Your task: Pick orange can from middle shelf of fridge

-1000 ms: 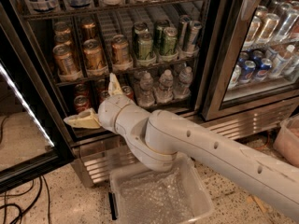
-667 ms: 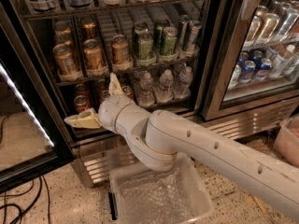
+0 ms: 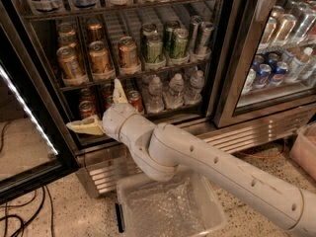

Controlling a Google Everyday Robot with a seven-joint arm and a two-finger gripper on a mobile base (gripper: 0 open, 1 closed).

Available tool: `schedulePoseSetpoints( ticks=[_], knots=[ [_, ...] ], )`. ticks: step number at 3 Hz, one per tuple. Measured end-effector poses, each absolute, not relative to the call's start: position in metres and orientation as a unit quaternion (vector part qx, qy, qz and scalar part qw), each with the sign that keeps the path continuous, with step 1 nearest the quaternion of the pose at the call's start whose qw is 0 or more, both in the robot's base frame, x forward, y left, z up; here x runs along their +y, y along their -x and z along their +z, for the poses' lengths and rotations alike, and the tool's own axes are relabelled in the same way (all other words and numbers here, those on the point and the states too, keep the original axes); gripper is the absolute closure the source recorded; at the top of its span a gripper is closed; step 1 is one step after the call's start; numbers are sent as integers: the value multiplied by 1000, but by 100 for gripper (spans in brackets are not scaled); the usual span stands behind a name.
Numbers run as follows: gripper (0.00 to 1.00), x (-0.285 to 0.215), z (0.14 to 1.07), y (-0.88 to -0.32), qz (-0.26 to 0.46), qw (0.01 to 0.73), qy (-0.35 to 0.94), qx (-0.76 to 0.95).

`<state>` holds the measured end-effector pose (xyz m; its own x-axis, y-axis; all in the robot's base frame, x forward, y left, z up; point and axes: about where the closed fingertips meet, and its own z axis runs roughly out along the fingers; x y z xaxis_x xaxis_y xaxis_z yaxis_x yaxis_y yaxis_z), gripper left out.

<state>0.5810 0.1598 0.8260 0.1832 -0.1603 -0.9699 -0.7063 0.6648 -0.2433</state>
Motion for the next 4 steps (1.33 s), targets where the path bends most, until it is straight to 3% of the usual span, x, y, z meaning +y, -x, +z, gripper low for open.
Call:
schedulePoseSetpoints(
  ticks=[2,3,4],
  knots=[
    [29,171,818,-600,170,700,354,597],
    [39,172,818,-608,139,704,349,602],
    [39,175,820,-620,114,714,337,603]
  ],
)
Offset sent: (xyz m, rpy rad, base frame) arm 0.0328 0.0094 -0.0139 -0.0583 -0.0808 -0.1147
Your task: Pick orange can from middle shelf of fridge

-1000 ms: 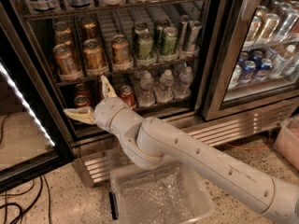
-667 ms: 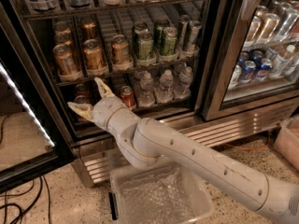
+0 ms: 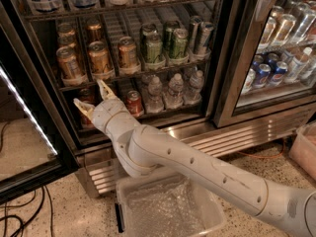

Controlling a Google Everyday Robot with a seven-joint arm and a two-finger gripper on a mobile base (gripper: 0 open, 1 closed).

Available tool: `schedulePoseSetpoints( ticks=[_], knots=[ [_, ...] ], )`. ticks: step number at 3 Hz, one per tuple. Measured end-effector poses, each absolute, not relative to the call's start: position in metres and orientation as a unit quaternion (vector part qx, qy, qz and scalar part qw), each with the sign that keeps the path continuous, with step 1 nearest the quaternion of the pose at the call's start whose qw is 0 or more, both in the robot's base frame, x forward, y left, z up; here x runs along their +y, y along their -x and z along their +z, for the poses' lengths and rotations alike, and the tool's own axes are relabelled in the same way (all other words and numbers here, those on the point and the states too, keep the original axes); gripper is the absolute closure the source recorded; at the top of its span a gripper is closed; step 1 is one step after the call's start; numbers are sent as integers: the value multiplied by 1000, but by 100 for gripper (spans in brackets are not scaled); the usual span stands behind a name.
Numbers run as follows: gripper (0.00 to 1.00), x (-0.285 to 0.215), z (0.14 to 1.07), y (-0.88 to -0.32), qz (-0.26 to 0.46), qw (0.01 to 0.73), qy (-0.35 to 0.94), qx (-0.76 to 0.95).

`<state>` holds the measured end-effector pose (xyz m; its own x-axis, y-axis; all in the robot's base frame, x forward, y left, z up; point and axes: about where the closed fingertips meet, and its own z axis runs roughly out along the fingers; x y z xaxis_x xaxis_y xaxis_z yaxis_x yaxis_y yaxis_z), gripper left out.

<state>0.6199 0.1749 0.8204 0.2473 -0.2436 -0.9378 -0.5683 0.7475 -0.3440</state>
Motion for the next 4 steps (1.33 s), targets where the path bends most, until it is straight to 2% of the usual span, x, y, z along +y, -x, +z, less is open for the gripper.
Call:
schedulePoseSetpoints(
  ticks=[1,3,4],
  knots=[
    [40,184,826,-636,103,731,319,594],
    [47,212,834,-657,129,753,300,571],
    [47,219,836,-660,136,756,299,566]
  ],
)
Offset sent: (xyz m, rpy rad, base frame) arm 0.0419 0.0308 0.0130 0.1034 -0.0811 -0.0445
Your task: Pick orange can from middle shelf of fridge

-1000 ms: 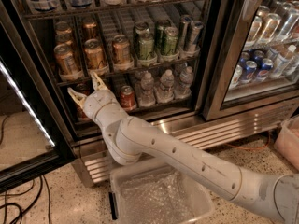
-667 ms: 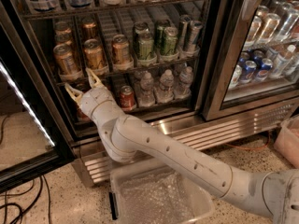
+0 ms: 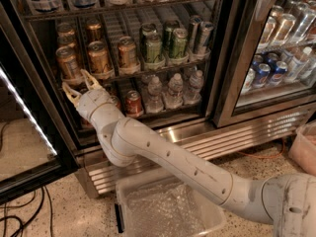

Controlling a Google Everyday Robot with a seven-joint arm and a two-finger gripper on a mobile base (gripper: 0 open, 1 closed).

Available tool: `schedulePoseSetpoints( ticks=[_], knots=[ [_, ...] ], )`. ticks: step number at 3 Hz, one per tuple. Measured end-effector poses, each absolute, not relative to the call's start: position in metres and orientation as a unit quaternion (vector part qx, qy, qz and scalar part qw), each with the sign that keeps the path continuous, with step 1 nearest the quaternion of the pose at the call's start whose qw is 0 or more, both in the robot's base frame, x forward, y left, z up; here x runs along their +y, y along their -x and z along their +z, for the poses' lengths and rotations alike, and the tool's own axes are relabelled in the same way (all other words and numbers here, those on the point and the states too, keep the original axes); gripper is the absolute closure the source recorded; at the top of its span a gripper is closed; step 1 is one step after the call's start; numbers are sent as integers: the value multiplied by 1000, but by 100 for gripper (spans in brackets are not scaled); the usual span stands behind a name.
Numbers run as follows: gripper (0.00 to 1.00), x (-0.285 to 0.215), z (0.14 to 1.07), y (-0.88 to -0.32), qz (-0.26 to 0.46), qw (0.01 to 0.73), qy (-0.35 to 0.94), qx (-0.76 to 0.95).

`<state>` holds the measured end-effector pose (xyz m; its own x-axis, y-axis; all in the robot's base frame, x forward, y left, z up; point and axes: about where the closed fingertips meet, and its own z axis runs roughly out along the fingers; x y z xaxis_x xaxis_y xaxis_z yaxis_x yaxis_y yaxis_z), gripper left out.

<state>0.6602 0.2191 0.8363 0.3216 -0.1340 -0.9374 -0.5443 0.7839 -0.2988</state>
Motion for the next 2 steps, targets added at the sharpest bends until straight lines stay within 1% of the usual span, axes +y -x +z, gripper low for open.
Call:
schedulePoseSetpoints(
  ticks=[1,2],
  knots=[
    [39,225,836,-669,140,754,301,567],
    [37,229,836,-679,143,752,301,569]
  ],
)
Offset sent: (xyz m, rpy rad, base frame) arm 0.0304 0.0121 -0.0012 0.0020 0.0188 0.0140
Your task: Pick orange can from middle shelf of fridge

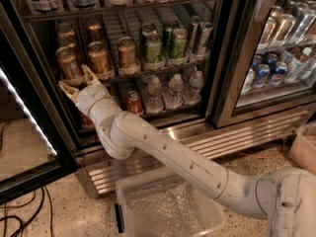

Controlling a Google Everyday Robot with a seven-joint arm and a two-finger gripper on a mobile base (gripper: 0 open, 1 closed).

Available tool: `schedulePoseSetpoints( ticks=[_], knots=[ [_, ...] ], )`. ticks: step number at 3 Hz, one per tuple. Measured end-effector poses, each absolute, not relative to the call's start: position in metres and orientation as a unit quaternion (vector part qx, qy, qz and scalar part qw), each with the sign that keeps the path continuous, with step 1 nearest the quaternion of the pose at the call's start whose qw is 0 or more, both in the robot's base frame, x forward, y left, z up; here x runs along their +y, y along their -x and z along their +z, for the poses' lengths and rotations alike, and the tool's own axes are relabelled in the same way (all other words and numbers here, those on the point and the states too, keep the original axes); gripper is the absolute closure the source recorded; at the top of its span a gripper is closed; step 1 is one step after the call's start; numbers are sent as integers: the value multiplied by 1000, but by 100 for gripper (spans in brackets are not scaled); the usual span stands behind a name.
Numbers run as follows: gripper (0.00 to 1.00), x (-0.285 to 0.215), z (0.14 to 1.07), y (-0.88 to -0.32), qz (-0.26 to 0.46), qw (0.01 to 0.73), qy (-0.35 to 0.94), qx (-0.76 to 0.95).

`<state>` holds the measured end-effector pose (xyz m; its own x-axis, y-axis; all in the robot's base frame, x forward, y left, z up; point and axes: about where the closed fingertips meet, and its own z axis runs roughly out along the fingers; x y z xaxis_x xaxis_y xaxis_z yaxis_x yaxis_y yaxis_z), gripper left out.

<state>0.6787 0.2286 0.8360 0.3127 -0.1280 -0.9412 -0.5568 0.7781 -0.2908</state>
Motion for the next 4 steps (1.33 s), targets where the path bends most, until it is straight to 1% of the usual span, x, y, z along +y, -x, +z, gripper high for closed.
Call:
schedulePoseSetpoints(
  ticks=[1,2,4],
  knots=[
    [38,232,834,-689,146,749,300,573],
    [42,232,832,-698,148,748,292,577],
    [38,244,831,-726,159,752,267,582]
  ],
)
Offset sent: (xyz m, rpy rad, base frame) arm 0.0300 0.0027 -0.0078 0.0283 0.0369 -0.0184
